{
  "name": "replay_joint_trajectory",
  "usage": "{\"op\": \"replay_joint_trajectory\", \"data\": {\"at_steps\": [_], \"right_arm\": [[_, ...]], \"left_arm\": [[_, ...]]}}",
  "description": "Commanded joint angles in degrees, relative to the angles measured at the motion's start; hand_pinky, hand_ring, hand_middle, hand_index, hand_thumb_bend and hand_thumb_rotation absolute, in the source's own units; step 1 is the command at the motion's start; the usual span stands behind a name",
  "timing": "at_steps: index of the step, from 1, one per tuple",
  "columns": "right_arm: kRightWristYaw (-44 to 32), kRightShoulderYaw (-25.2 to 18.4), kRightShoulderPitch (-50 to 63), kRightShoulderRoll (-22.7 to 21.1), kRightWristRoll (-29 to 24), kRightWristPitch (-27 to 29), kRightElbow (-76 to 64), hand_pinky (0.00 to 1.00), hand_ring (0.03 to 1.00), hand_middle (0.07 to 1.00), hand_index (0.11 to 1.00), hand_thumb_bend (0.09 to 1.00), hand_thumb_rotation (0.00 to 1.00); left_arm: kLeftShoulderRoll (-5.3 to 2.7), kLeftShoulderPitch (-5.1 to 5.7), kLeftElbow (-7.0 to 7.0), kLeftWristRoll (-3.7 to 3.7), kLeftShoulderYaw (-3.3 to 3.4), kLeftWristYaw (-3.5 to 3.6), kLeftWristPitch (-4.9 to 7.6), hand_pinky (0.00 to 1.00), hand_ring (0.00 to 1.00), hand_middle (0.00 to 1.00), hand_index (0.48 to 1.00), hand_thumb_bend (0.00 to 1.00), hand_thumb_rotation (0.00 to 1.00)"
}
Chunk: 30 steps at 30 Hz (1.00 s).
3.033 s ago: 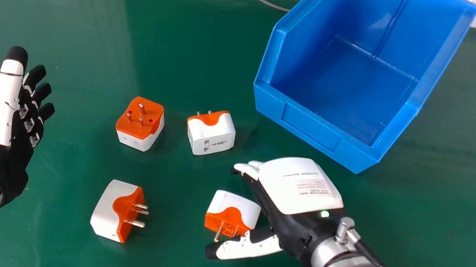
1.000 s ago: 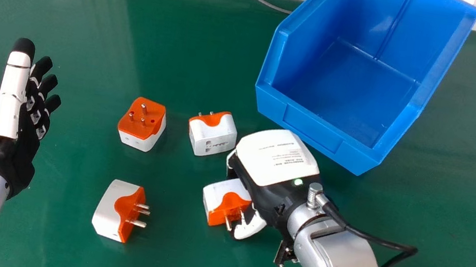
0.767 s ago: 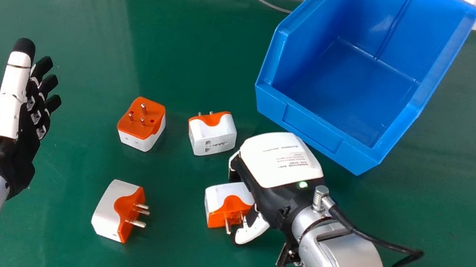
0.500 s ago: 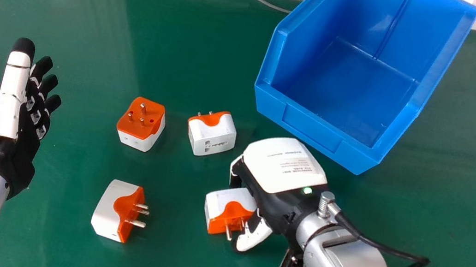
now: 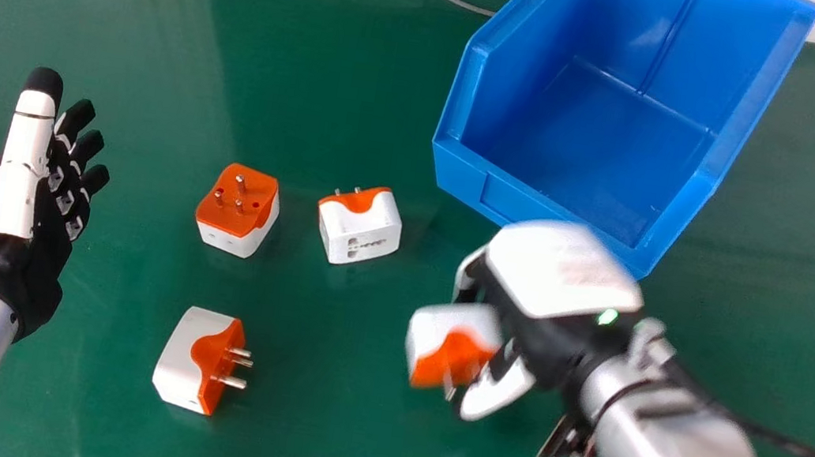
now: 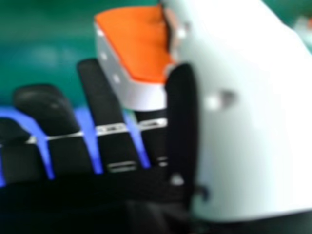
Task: Pick all objects and put in blue box
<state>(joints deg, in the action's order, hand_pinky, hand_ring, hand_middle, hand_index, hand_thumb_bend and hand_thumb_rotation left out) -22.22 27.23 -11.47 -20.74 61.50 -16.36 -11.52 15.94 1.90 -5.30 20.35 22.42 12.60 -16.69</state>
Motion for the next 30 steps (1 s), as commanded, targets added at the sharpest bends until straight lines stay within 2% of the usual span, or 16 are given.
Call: {"op": "replay_joint_trajectory", "data": {"at_steps": [1, 2, 4, 7, 11, 13, 16, 20, 23, 26, 28, 30], "right_arm": [[-0.8, -2.4, -4.4, 0.2, 1.3, -1.3, -2.3, 0.06, 0.120, 0.194, 0.470, 0.489, 0.15], [-1.2, -2.9, -5.9, 0.1, 1.6, -1.7, -1.7, 0.06, 0.120, 0.192, 0.470, 0.488, 0.15], [-2.0, -3.8, -8.9, -0.1, 2.0, -2.7, -0.2, 0.09, 0.149, 0.229, 0.471, 0.487, 0.15], [-2.2, -4.5, -13.0, 0.0, 3.0, -4.0, 2.8, 0.10, 0.161, 0.248, 0.471, 0.489, 0.15], [-1.7, -4.5, -19.7, 0.2, 4.2, -5.5, 9.2, 0.11, 0.182, 0.285, 0.485, 0.489, 0.15], [-0.4, -4.5, -21.8, 0.4, 3.9, -5.7, 12.0, 0.12, 0.187, 0.287, 0.485, 0.490, 0.15], [1.0, -4.4, -26.2, 0.9, 3.2, -6.4, 18.0, 0.16, 0.238, 0.337, 0.490, 0.488, 0.15], [4.1, -3.4, -33.1, 1.3, 3.2, -6.4, 28.2, 0.21, 0.302, 0.402, 0.491, 0.487, 0.15], [5.2, -2.7, -36.8, 1.8, 2.2, -6.4, 33.9, 0.25, 0.348, 0.449, 0.493, 0.488, 0.14], [6.1, -1.8, -41.1, 2.2, 1.0, -5.5, 41.0, 0.19, 0.266, 0.468, 0.492, 0.514, 0.02], [6.0, -0.4, -45.0, 3.1, 1.0, -5.7, 47.8, 0.12, 0.182, 0.468, 0.699, 0.546, 0.00], [5.5, 0.6, -48.9, 4.7, 0.5, -7.3, 54.6, 0.09, 0.163, 0.468, 0.779, 0.553, 0.00]], "left_arm": [[0.94, -0.67, -0.22, 0.28, 0.61, 0.36, 0.78, 1.00, 1.00, 1.00, 1.000, 0.55, 1.00], [0.96, -0.66, -0.28, 0.09, 0.56, 0.13, 0.72, 1.00, 1.00, 1.00, 1.000, 0.56, 1.00], [1.13, -0.56, -0.32, -0.11, 0.40, 0.11, 0.78, 1.00, 1.00, 1.00, 1.000, 0.56, 1.00], [1.36, -0.41, -0.22, -0.30, 0.24, 0.41, 1.15, 1.00, 1.00, 1.00, 1.000, 0.57, 1.00], [0.94, -0.52, -0.41, 0.27, 0.54, 0.03, 0.78, 1.00, 1.00, 1.00, 1.000, 0.57, 1.00], [0.88, -0.53, -0.45, 0.30, 0.56, -0.11, 0.74, 1.00, 1.00, 1.00, 1.000, 0.56, 1.00], [1.13, -0.62, -0.04, 0.21, 0.53, 0.18, 0.88, 1.00, 1.00, 1.00, 1.000, 0.56, 1.00], [1.33, -1.01, 0.93, 0.68, 0.87, 1.01, 1.04, 1.00, 1.00, 1.00, 1.000, 0.54, 1.00], [1.31, -1.09, 1.09, 0.71, 1.03, 1.34, 0.99, 1.00, 1.00, 1.00, 1.000, 0.53, 1.00], [1.17, -1.03, 0.82, 0.69, 1.16, 1.20, 0.68, 1.00, 1.00, 1.00, 1.000, 0.54, 1.00], [1.19, -1.06, 0.84, 0.60, 1.15, 1.22, 0.67, 1.00, 1.00, 1.00, 1.000, 0.55, 1.00], [1.17, -1.05, 0.76, 0.62, 1.14, 1.36, 0.74, 1.00, 1.00, 1.00, 1.000, 0.55, 1.00]]}}
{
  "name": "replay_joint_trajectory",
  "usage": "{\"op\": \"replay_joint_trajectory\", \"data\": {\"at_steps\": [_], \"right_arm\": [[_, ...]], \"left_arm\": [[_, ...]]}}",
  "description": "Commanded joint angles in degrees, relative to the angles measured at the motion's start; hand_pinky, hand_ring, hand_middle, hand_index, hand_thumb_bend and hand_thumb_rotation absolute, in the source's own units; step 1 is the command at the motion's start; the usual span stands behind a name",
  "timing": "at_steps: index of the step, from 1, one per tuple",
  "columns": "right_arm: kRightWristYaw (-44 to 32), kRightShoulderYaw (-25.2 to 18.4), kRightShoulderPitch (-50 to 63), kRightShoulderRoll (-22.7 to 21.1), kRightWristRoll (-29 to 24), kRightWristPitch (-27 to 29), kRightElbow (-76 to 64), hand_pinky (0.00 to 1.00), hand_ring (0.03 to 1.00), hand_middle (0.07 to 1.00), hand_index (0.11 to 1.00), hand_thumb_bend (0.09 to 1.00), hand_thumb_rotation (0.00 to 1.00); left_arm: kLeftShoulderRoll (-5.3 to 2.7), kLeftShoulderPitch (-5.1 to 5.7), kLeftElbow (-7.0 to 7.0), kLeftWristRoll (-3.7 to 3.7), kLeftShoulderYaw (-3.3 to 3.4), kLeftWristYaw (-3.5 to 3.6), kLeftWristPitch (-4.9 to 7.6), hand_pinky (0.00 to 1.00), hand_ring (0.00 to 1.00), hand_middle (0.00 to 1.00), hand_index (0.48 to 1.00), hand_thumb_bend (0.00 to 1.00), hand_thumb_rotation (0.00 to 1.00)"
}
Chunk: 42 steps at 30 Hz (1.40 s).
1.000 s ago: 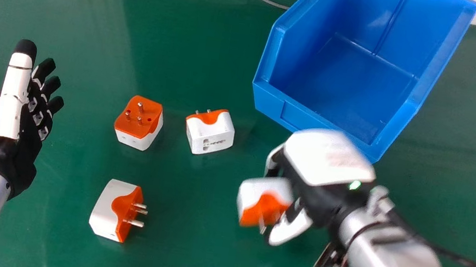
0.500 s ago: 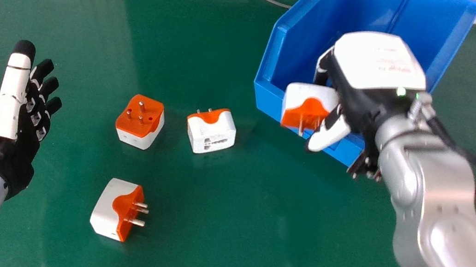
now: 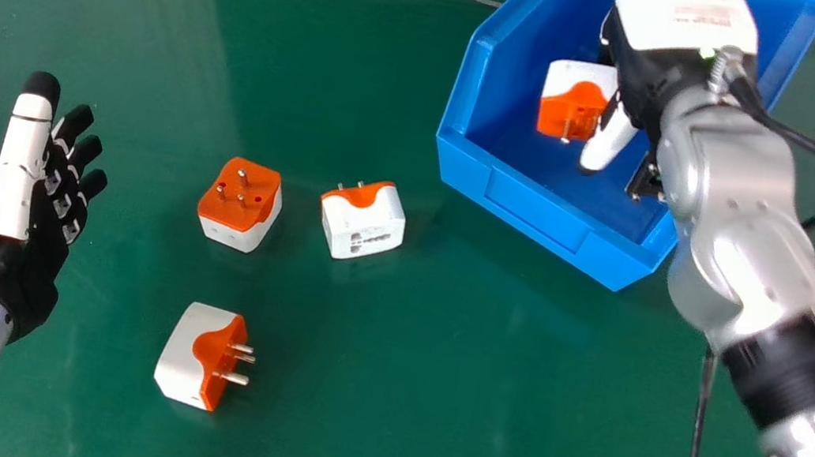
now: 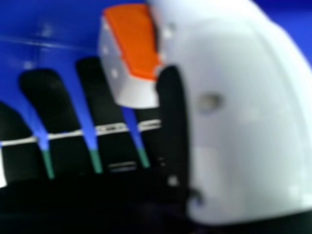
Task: Pick all objects and put in blue box
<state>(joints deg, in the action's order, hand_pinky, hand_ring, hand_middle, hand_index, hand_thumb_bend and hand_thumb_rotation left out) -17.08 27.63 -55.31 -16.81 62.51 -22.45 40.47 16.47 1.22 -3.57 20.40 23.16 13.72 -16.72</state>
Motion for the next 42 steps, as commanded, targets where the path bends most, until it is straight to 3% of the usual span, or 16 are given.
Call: {"op": "replay_joint_trajectory", "data": {"at_steps": [1, 4, 9, 13, 14, 15, 16, 18, 20, 22, 25, 28, 30, 34, 38, 42], "right_arm": [[0.3, 0.4, -7.2, 1.7, -1.4, -1.3, 6.7, 0.10, 0.176, 0.468, 0.799, 0.554, 0.00], [2.3, 0.2, -11.8, 3.6, -4.7, 0.2, 16.2, 0.14, 0.227, 0.470, 0.823, 0.550, 0.00], [11.5, 0.8, -9.6, 2.8, -7.2, 2.1, 15.1, 0.21, 0.313, 0.477, 0.650, 0.548, 0.00], [16.2, 2.2, -9.6, 3.4, -7.6, 1.7, 17.8, 0.22, 0.329, 0.478, 0.624, 0.553, 0.00], [16.7, 3.3, -9.9, 3.6, -7.2, 1.2, 18.6, 0.27, 0.387, 0.485, 0.639, 0.550, 0.00], [16.9, 4.1, -10.1, 3.6, -7.0, 1.2, 18.9, 0.33, 0.465, 0.577, 0.658, 0.586, 0.21], [17.1, 4.4, -9.9, 3.2, -7.4, 1.7, 18.4, 0.38, 0.523, 0.640, 0.675, 0.594, 0.37], [17.7, 4.2, -9.0, 2.4, -8.5, 2.9, 16.4, 0.43, 0.579, 0.699, 0.695, 0.611, 0.49], [18.5, 4.3, -8.4, 2.0, -8.8, 2.8, 15.1, 0.46, 0.613, 0.731, 0.717, 0.621, 0.55], [19.1, 3.3, -7.6, 2.0, -9.4, 1.5, 12.9, 0.52, 0.679, 0.800, 0.791, 0.620, 0.54], [20.4, 2.3, -6.6, 2.1, -10.3, -0.9, 10.5, 0.52, 0.683, 0.806, 0.846, 0.633, 0.50], [21.5, 1.7, -3.4, 0.7, -10.0, -3.1, 3.5, 0.51, 0.671, 0.792, 0.854, 0.626, 0.47], [21.8, 0.1, 0.7, -0.8, -10.4, -3.3, -4.9, 0.62, 0.755, 0.842, 0.878, 0.628, 0.43], [21.3, -2.3, 7.0, -2.5, -10.6, -3.7, -16.7, 0.69, 0.801, 0.868, 0.896, 0.632, 0.40], [21.1, -3.7, 15.4, -3.8, -8.1, -5.2, -31.1, 0.73, 0.827, 0.894, 0.921, 0.599, 0.46], [21.2, -3.4, 23.8, -4.5, -4.0, -5.9, -43.7, 0.73, 0.856, 0.917, 0.946, 0.577, 0.53]], "left_arm": [[0.65, -0.38, -0.99, 0.60, 0.40, 0.29, 0.71, 1.00, 1.00, 1.00, 1.000, 0.54, 1.00], [0.60, -0.29, -1.06, 0.44, 0.29, 0.45, 0.94, 1.00, 1.00, 1.00, 1.000, 0.55, 1.00], [0.28, -0.14, -1.66, 0.41, 0.25, 0.01, 0.69, 1.00, 1.00, 1.00, 1.000, 0.55, 1.00], [0.49, 0.07, -1.79, 0.02, 0.03, 0.06, 0.87, 1.00, 1.00, 1.00, 1.000, 0.55, 1.00], [0.51, 0.07, -1.72, 0.01, 0.02, 0.16, 0.99, 1.00, 1.00, 1.00, 1.000, 0.56, 1.00], [0.50, 0.08, -1.73, 0.02, 0.02, 0.17, 1.00, 1.00, 1.00, 1.00, 1.000, 0.56, 1.00], [0.44, 0.07, -1.77, 0.07, 0.04, 0.12, 0.96, 1.00, 1.00, 1.00, 1.000, 0.56, 1.00], [0.30, -0.05, -1.68, 0.16, 0.06, 0.03, 0.98, 1.00, 1.00, 1.00, 1.000, 0.57, 1.00], [0.15, -0.19, -1.59, 0.21, 0.01, -0.06, 1.00, 1.00, 1.00, 1.00, 1.000, 0.58, 1.00], [0.11, -0.22, -1.68, 0.04, -0.13, -0.26, 0.92, 1.00, 1.00, 1.00, 1.000, 0.58, 1.00], [0.02, -0.09, -1.94, -0.07, -0.28, -0.47, 1.04, 1.00, 1.00, 1.00, 1.000, 0.57, 1.00], [-0.01, 0.10, -1.84, 0.15, -0.28, -0.09, 1.36, 1.00, 1.00, 1.00, 1.000, 0.58, 1.00], [0.05, 0.22, -1.91, 0.00, -0.33, -0.02, 1.46, 1.00, 1.00, 1.00, 1.000, 0.58, 1.00], [0.13, 0.61, -2.42, -0.22, -0.43, -0.21, 1.28, 1.00, 1.00, 1.00, 1.000, 0.58, 1.00], [0.25, 1.05, -3.19, -0.82, -0.74, -0.77, 1.10, 1.00, 1.00, 1.00, 1.000, 0.60, 1.00], [0.19, 1.40, -4.09, -0.43, -0.82, -1.02, 0.61, 1.00, 1.00, 1.00, 1.000, 0.59, 1.00]]}}
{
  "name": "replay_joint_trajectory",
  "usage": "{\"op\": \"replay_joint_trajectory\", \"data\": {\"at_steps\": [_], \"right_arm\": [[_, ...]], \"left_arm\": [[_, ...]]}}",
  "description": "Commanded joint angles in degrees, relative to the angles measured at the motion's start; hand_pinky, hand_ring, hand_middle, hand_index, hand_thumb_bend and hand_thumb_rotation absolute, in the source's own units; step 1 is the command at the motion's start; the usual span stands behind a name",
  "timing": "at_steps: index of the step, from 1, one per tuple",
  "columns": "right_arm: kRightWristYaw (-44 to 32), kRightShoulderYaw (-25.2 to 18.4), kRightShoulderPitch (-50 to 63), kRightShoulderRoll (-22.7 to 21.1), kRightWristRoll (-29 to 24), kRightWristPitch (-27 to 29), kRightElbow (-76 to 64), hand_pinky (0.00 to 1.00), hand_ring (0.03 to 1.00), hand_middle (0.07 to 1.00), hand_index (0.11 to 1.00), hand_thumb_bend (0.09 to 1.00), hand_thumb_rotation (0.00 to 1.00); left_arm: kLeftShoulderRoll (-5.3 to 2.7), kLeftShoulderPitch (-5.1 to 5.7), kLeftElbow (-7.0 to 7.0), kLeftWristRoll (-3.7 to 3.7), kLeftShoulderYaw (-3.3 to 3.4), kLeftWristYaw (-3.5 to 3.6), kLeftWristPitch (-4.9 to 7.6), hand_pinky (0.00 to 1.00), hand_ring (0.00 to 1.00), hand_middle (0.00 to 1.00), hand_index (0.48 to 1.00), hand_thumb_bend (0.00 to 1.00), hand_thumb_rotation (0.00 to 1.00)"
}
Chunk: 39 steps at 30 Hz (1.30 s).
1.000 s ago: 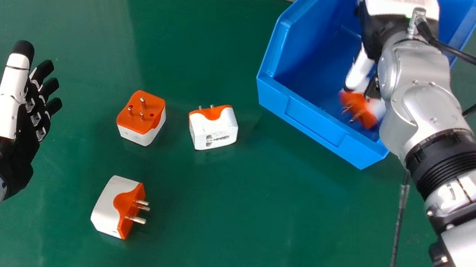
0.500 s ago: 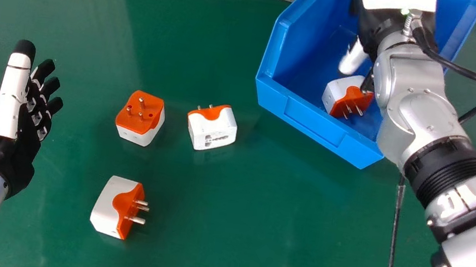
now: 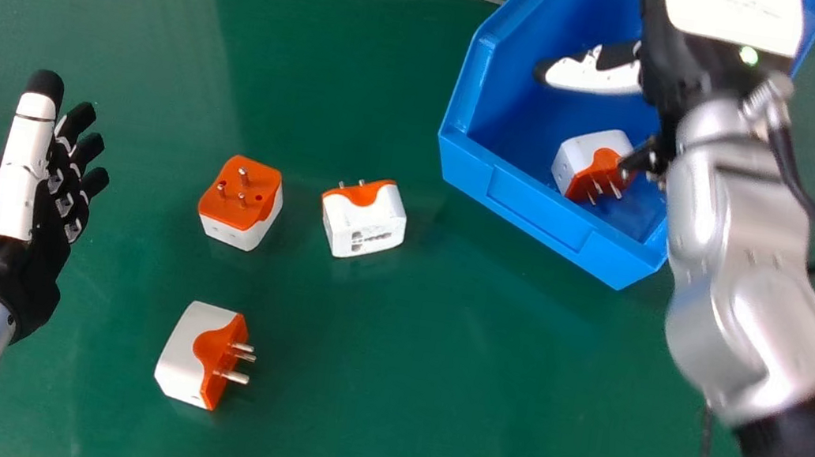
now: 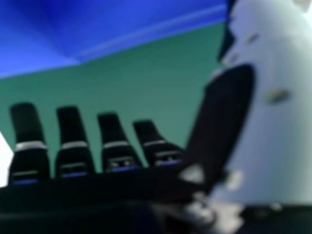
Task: Pick all objects and put in blue box
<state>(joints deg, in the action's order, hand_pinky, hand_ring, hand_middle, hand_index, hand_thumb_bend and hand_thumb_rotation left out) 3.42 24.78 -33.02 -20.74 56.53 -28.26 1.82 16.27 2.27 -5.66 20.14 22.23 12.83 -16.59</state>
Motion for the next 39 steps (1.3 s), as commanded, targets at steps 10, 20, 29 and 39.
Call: {"op": "replay_joint_trajectory", "data": {"at_steps": [10, 20, 29, 39], "right_arm": [[4.5, -1.6, 21.7, -1.5, -3.3, 18.0, -22.7, 0.76, 0.897, 0.930, 0.941, 0.501, 0.56], [1.5, 4.2, 27.6, -0.5, -5.3, 35.1, -24.1, 0.68, 0.838, 0.878, 0.877, 0.509, 0.52], [-5.0, 8.3, 25.3, 1.3, -6.6, 42.7, -18.3, 0.70, 0.836, 0.860, 0.854, 0.537, 0.52], [-7.4, 11.9, 16.6, 4.0, -4.5, 48.9, -6.1, 0.66, 0.814, 0.843, 0.836, 0.576, 0.52]], "left_arm": [[-0.14, 1.29, -3.58, -0.99, -0.65, -1.32, 0.71, 1.00, 1.00, 1.00, 1.000, 0.60, 1.00], [-0.61, 1.36, -3.62, -0.36, -0.42, -1.90, 0.60, 1.00, 1.00, 0.99, 1.000, 0.56, 1.00], [-0.70, 1.06, -2.93, -0.55, -0.43, -2.43, 1.55, 1.00, 1.00, 1.00, 1.000, 0.56, 1.00], [-0.41, 0.48, -1.86, -0.36, -0.02, -2.44, 1.99, 1.00, 1.00, 1.00, 1.000, 0.60, 1.00]]}}
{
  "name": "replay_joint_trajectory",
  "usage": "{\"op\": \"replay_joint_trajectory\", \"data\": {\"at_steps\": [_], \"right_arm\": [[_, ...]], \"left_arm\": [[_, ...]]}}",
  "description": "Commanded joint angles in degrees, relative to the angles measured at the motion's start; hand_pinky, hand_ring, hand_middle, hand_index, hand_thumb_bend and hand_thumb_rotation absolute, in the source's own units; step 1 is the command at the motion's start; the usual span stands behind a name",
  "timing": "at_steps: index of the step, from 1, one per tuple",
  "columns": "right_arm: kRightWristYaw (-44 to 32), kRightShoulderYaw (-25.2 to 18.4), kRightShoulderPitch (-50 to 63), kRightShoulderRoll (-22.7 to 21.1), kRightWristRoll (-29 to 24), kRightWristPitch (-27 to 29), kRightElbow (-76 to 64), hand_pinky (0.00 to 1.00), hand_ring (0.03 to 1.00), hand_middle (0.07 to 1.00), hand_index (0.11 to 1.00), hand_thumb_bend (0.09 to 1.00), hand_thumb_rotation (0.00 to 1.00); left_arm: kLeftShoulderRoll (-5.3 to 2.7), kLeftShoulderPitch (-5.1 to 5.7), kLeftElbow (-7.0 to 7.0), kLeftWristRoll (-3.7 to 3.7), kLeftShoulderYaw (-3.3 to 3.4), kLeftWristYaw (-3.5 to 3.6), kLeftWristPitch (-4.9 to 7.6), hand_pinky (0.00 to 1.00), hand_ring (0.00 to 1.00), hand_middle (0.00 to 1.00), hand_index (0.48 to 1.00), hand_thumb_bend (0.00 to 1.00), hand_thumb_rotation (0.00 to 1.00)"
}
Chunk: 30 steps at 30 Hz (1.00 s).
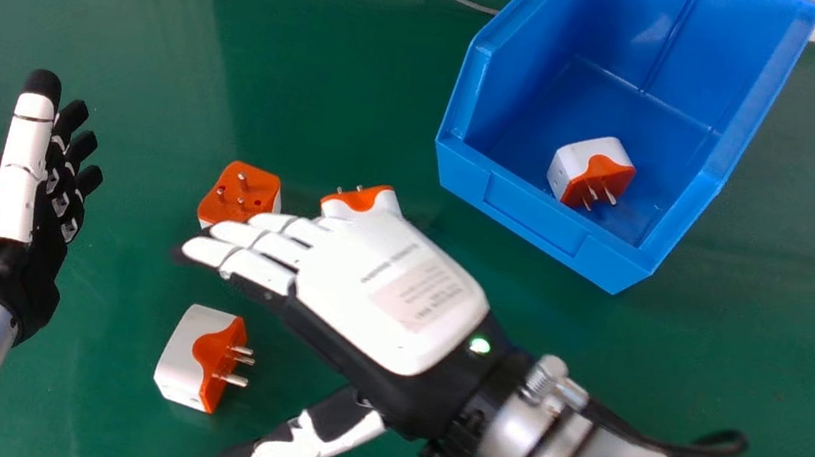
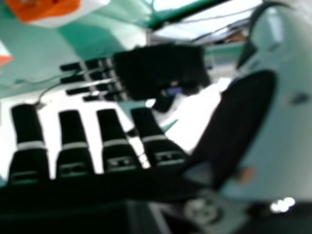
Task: Pick all objects and put in blue box
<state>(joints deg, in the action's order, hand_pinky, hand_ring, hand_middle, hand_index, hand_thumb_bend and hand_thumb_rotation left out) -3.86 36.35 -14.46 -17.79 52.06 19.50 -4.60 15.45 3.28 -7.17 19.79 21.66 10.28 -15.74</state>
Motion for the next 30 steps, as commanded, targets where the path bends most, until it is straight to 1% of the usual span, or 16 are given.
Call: {"op": "replay_joint_trajectory", "data": {"at_steps": [1, 5, 8, 9, 12, 15, 17, 21, 23, 24, 25, 26, 27, 28, 29, 30], "right_arm": [[-0.4, 0.7, -3.0, 1.5, 0.1, 1.4, 1.6, 0.66, 0.817, 0.846, 0.838, 0.569, 0.52], [-2.0, 2.1, -6.6, 3.1, 0.3, 2.1, 5.8, 0.67, 0.835, 0.862, 0.847, 0.559, 0.50], [-1.4, 3.1, -9.2, 3.9, 1.2, 3.3, 9.0, 0.67, 0.831, 0.859, 0.838, 0.562, 0.50], [-0.7, 3.6, -10.4, 4.1, 1.8, 4.0, 10.3, 0.66, 0.833, 0.858, 0.838, 0.551, 0.51], [-0.3, 5.1, -13.8, 4.2, 4.0, 5.7, 13.3, 0.66, 0.838, 0.848, 0.836, 0.526, 0.49], [0.1, 6.6, -17.5, 4.4, 6.9, 7.1, 16.0, 0.66, 0.830, 0.839, 0.831, 0.522, 0.47], [-0.2, 7.6, -19.5, 4.5, 8.6, 7.4, 17.3, 0.67, 0.844, 0.848, 0.839, 0.527, 0.45], [1.3, 9.1, -23.7, 4.9, 11.2, 9.1, 20.8, 0.67, 0.833, 0.835, 0.828, 0.560, 0.39], [2.3, 10.1, -25.6, 4.7, 12.6, 10.2, 22.5, 0.66, 0.823, 0.828, 0.825, 0.565, 0.39], [2.2, 10.4, -26.5, 4.9, 12.9, 10.5, 23.4, 0.66, 0.819, 0.826, 0.824, 0.554, 0.38], [1.9, 10.8, -27.4, 4.9, 13.3, 10.8, 24.1, 0.67, 0.826, 0.832, 0.828, 0.531, 0.33], [2.1, 11.2, -28.3, 5.0, 13.8, 11.1, 25.0, 0.68, 0.832, 0.837, 0.832, 0.522, 0.29], [2.7, 11.7, -29.1, 5.1, 14.7, 11.2, 25.5, 0.69, 0.833, 0.838, 0.832, 0.523, 0.25], [3.4, 12.0, -29.8, 5.2, 15.2, 11.3, 26.2, 0.68, 0.830, 0.836, 0.827, 0.553, 0.23], [4.1, 12.5, -30.6, 5.5, 16.0, 11.2, 27.0, 0.68, 0.823, 0.830, 0.819, 0.605, 0.18], [5.0, 12.9, -31.5, 5.6, 16.9, 11.4, 27.7, 0.68, 0.818, 0.827, 0.814, 0.655, 0.17]], "left_arm": [[0.42, -0.58, -0.34, 0.05, 0.58, 0.18, 1.19, 1.00, 1.00, 1.00, 1.000, 0.60, 1.00], [0.58, -0.71, 0.16, -0.39, 0.49, 0.49, 2.23, 1.00, 1.00, 1.00, 1.000, 0.60, 1.00], [0.31, -0.96, 0.57, -0.17, 0.66, 0.44, 2.70, 1.00, 1.00, 1.00, 1.000, 0.59, 1.00], [0.30, -0.98, 0.58, -0.22, 0.61, 0.36, 2.75, 1.00, 1.00, 1.00, 1.000, 0.59, 1.00], [0.48, -0.87, 0.84, -0.71, 0.30, 0.54, 3.57, 1.00, 1.00, 1.00, 1.000, 0.60, 1.00], [0.33, -0.84, 0.77, -0.53, 0.35, 0.54, 3.74, 1.00, 1.00, 1.00, 1.000, 0.60, 1.00], [0.22, -0.83, 0.54, -0.30, 0.39, 0.45, 3.49, 1.00, 1.00, 1.00, 1.000, 0.60, 1.00], [0.00, -0.91, 0.57, -0.22, 0.38, 0.25, 3.70, 1.00, 1.00, 1.00, 1.000, 0.60, 1.00], [-0.16, -0.85, 0.45, -0.27, 0.30, 0.14, 3.89, 1.00, 1.00, 1.00, 1.000, 0.59, 1.00], [-0.25, -0.85, 0.49, -0.31, 0.32, 0.07, 4.13, 1.00, 1.00, 1.00, 1.000, 0.59, 1.00], [-0.27, -0.79, 0.38, -0.40, 0.25, 0.02, 4.18, 1.00, 1.00, 1.00, 1.000, 0.59, 1.00], [-0.37, -0.80, 0.36, -0.19, 0.32, 0.09, 4.19, 1.00, 1.00, 1.00, 1.000, 0.59, 1.00], [-0.44, -0.76, 0.21, -0.17, 0.29, 0.06, 4.16, 1.00, 1.00, 1.00, 1.000, 0.60, 1.00], [-0.49, -0.74, 0.16, -0.14, 0.26, 0.11, 4.22, 1.00, 1.00, 1.00, 1.000, 0.60, 1.00], [-0.46, -0.69, -0.01, -0.36, 0.18, -0.09, 4.09, 1.00, 1.00, 1.00, 1.000, 0.61, 1.00], [-0.56, -0.63, -0.18, -0.42, 0.10, -0.19, 4.08, 1.00, 1.00, 1.00, 1.000, 0.61, 1.00]]}}
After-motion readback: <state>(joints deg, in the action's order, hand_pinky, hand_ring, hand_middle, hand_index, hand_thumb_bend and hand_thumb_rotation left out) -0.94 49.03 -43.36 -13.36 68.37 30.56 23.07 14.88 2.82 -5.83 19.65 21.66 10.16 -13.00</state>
